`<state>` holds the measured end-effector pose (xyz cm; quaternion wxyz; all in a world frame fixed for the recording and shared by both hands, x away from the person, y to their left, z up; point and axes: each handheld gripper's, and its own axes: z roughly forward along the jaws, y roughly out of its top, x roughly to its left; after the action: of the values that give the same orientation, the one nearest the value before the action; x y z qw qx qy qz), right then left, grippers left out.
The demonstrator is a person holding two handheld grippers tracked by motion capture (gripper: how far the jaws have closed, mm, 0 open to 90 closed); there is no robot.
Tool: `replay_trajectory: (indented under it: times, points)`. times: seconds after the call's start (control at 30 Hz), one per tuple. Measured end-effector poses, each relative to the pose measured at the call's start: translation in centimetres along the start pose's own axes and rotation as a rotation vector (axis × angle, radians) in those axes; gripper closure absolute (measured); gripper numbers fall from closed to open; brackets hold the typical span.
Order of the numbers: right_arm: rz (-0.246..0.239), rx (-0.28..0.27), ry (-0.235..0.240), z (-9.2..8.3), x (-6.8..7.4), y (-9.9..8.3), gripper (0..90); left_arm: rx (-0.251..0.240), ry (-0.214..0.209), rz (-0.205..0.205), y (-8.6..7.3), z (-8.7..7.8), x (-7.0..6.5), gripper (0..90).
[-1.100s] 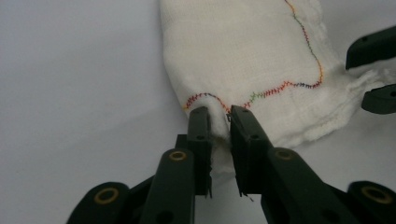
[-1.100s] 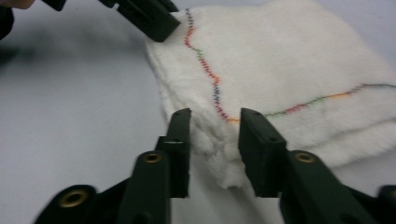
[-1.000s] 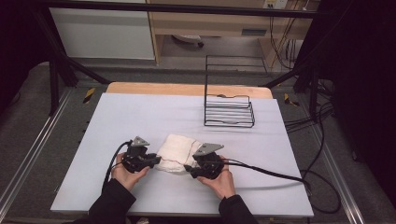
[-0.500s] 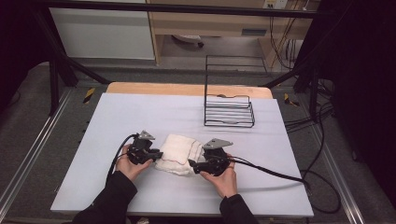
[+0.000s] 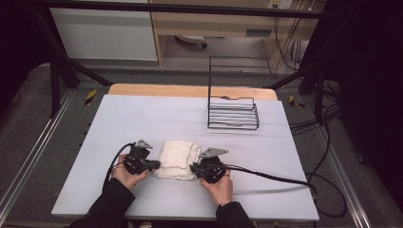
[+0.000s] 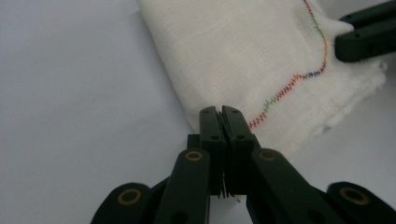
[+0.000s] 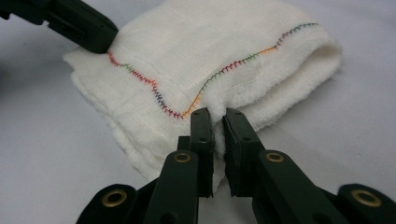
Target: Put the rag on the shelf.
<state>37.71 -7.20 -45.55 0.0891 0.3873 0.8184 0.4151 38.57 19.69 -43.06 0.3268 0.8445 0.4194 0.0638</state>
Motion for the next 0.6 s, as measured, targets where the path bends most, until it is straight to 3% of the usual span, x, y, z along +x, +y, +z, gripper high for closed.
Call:
replay_trajectory:
  times: [0.13, 0.17, 0.2, 0.23, 0.27, 0.3, 0.47, 0.6]
  points:
    - [-0.019, 0.004, 0.007, -0.2, -0.1, 0.2, 77.3, -0.048, 0.029, 0.010, 0.1, -0.2, 0.0, 81.7]
    - [-0.030, -0.002, -0.001, -0.4, -0.2, 0.3, 71.9, -0.070, 0.031, 0.010, 0.3, -0.2, 0.1, 75.3]
    - [-0.049, -0.020, -0.005, -0.8, -0.2, 0.5, 60.2, -0.090, 0.037, 0.014, 0.5, -0.3, 0.2, 68.2]
    - [-0.049, -0.020, -0.005, -0.8, -0.2, 0.5, 60.2, -0.107, 0.044, 0.020, 0.8, -0.3, 0.3, 68.2]
    - [-0.068, -0.054, -0.021, -1.4, -0.5, 0.7, 46.2, -0.125, 0.053, 0.029, 1.2, -0.3, 0.5, 59.6]
    - [-0.068, -0.054, -0.021, -1.4, -0.5, 0.7, 46.2, -0.131, 0.064, 0.036, 1.6, -0.2, 0.7, 59.6]
    - [-0.027, -0.085, -0.040, -3.1, -2.2, 1.0, 22.8, -0.142, 0.082, 0.015, 3.5, 1.3, 2.3, 49.0]
    - [-0.016, -0.082, -0.047, -3.7, -3.0, 0.8, 16.5, -0.152, 0.093, -0.003, 4.4, 2.5, 3.2, 48.6]
